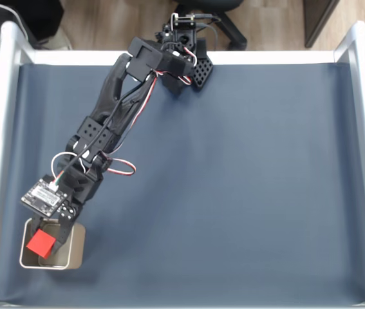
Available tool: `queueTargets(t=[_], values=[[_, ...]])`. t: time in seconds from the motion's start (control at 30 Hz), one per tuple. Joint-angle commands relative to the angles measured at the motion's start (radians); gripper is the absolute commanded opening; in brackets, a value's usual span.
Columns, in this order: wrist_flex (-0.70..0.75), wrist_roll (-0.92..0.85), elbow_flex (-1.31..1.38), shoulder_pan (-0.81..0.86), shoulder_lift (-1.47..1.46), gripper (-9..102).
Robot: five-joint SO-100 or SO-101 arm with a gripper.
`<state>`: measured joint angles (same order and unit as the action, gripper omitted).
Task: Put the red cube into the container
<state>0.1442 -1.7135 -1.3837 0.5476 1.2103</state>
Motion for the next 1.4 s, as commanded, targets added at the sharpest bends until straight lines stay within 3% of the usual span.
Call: queueTargets(t=[0.0,0.7,1.37], values=[[-0.025,0.012,0.061,-0.003,0.000,0],[-0.044,0.055,0.063,0.003,-0.008,3],[-0.077,0.052,0.035,0.020,-0.002,23]])
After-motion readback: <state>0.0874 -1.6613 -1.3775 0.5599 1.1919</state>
